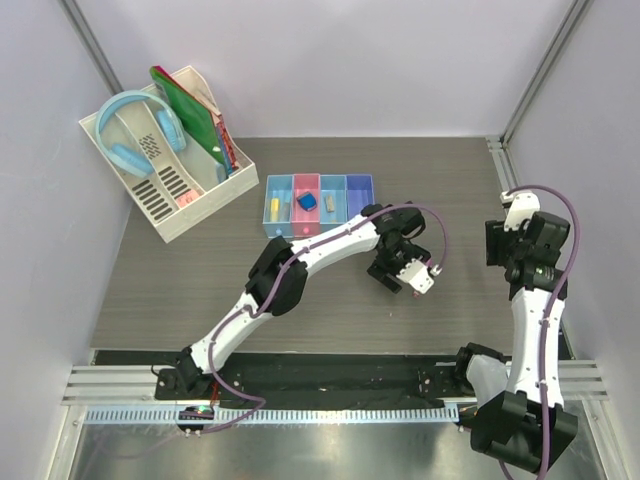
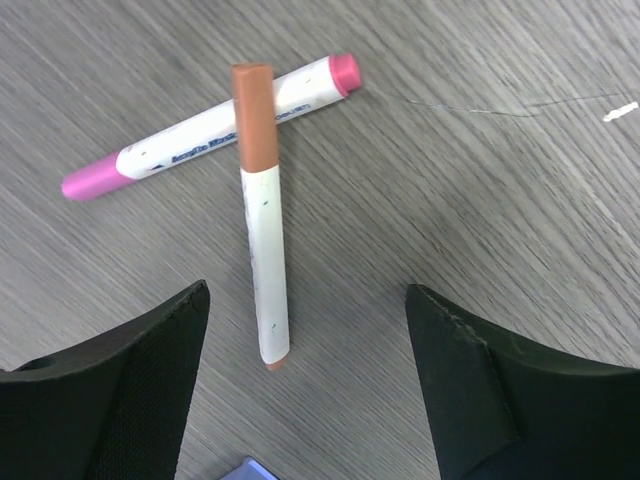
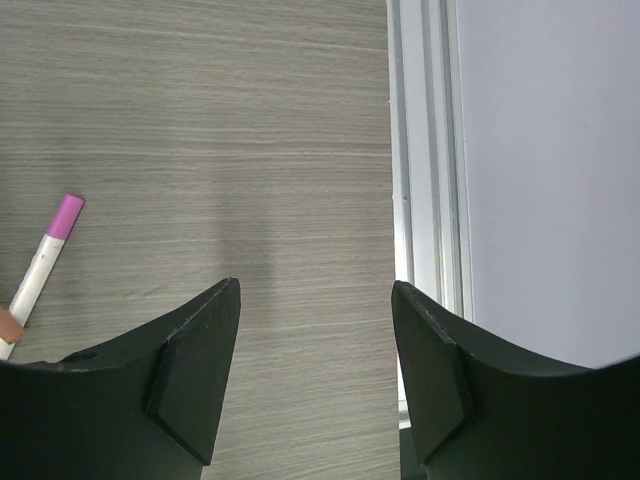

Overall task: Sort the stationery into containers
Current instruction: Pick up the pen from the center of the board.

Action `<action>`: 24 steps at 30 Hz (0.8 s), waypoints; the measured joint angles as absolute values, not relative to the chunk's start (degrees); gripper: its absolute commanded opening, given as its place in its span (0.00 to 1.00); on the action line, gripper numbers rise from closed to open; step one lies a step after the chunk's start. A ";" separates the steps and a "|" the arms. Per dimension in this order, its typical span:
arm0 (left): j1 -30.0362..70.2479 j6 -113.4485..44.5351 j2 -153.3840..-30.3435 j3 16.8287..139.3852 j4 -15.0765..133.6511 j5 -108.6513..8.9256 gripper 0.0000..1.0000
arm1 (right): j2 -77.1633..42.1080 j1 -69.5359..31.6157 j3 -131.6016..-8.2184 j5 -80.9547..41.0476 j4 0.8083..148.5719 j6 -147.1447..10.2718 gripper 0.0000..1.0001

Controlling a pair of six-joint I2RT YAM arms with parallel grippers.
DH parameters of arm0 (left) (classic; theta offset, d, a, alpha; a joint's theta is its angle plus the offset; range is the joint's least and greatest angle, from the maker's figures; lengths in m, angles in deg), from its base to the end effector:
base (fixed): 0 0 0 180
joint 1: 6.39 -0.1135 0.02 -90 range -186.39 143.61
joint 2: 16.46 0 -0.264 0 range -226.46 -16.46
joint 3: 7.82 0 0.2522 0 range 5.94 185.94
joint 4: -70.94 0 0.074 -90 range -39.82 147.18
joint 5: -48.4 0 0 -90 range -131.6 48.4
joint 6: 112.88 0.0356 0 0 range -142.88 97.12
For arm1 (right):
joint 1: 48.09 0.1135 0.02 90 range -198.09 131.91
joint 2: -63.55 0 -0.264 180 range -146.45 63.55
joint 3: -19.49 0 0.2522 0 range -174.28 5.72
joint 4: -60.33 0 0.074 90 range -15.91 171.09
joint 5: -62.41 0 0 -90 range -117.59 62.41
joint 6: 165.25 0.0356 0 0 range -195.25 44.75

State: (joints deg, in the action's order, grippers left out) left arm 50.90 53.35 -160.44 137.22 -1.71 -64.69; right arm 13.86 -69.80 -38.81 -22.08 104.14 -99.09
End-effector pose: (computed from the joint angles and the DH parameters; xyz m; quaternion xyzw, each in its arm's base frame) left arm 0.2689 -0.4446 0.1721 0.9013 0.3522 -0.1691 0.1871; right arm 0.1759 -0.0664 0.2895 -0.0386 0.8862 -0.1386 0.4403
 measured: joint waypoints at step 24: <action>53.59 64.76 -164.81 145.57 -14.78 -60.19 0.57 | 17.82 -69.95 -38.31 -20.15 109.62 -98.71 0.66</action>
State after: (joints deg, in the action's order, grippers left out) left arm 53.59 64.76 -164.81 145.57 -14.78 -60.19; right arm 17.82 -69.95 -38.31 -20.15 109.62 -98.71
